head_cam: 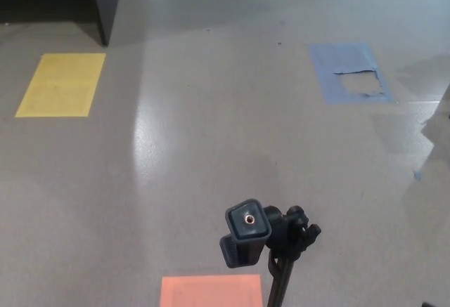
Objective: A phone stand is kept on the floor and the robot uses both its hands to grab it and uses its left hand to extend the phone stand by pulling it upwards
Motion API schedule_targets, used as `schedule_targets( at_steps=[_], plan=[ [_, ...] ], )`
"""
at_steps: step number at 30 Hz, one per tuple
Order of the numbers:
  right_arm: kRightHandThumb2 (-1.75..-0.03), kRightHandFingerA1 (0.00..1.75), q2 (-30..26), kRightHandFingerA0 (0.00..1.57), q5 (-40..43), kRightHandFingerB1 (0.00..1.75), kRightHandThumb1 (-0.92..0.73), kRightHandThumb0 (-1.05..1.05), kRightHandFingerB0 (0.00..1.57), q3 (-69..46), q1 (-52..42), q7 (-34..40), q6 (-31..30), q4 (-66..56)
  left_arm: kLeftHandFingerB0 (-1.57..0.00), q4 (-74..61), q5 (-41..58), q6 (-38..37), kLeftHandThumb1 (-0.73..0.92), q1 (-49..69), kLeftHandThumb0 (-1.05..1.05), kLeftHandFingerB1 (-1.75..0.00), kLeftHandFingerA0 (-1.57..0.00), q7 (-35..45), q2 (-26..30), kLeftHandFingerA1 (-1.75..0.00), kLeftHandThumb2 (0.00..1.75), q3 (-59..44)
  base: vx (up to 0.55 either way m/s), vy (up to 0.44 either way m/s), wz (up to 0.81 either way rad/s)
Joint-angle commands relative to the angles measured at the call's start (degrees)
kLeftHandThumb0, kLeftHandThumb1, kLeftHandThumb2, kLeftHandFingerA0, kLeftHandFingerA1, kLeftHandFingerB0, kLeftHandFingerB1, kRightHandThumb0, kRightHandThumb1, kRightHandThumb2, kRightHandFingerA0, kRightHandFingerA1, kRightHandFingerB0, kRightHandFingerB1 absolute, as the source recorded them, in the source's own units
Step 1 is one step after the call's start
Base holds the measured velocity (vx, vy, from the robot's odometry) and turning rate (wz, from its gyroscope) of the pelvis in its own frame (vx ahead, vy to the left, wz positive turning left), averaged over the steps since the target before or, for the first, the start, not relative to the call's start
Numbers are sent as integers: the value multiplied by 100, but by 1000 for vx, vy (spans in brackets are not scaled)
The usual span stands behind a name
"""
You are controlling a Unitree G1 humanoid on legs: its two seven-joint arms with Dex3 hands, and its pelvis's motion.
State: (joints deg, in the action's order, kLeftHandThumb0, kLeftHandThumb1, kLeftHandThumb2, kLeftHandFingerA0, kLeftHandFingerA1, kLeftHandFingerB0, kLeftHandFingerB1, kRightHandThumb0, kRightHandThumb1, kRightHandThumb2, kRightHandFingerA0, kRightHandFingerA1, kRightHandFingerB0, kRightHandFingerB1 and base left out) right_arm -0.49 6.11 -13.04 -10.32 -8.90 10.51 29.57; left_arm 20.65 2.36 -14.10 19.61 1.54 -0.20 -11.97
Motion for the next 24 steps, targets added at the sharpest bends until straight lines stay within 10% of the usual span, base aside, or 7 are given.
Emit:
schedule_targets(
  at_steps=[1,14,16,18,21,22,24],
  plan=[
    [-57,34,25,27,301,27,-56,-55,13,-229,-157,-203,1480,-48,-37,-253,478,-1500,51,190,-62,-52,-20,-42,-113,-46,91,-457,0,0,0],
    [-86,33,-341,13,-299,0,-48,-81,0,255,7,-253,1107,-736,-46,-913,314,-2047,61,-550,-73,-40,-37,34,-508,-43,67,47,0,0,0],
    [-61,29,-378,11,-431,0,-56,-89,0,359,110,-157,1118,-696,-49,-1106,384,-2124,69,-614,-63,-38,-38,153,-612,-45,61,218,0,0,0],
    [-90,24,-453,7,-675,0,-50,-88,0,483,371,30,1192,-519,-48,-1455,115,-1997,71,-706,-65,-49,-38,98,-777,-55,61,584,0,0,0],
    [-96,13,-518,8,-1070,0,-58,-100,0,745,696,372,1032,-309,-48,-1919,-187,-1770,59,-760,-76,-65,-41,112,-961,-67,97,1197,0,0,0],
    [-94,10,-547,0,-1107,6,-56,-100,0,793,850,412,1066,-193,-51,-1905,-338,-1756,69,-865,-76,-59,-46,25,-968,-66,61,1271,0,0,0],
    [-97,0,-630,11,-1211,7,-64,-105,0,888,1065,523,1152,-14,-50,-1906,-467,-1702,69,-985,-76,-59,-46,-69,-1000,-65,61,1418,0,0,0]
  ],
)
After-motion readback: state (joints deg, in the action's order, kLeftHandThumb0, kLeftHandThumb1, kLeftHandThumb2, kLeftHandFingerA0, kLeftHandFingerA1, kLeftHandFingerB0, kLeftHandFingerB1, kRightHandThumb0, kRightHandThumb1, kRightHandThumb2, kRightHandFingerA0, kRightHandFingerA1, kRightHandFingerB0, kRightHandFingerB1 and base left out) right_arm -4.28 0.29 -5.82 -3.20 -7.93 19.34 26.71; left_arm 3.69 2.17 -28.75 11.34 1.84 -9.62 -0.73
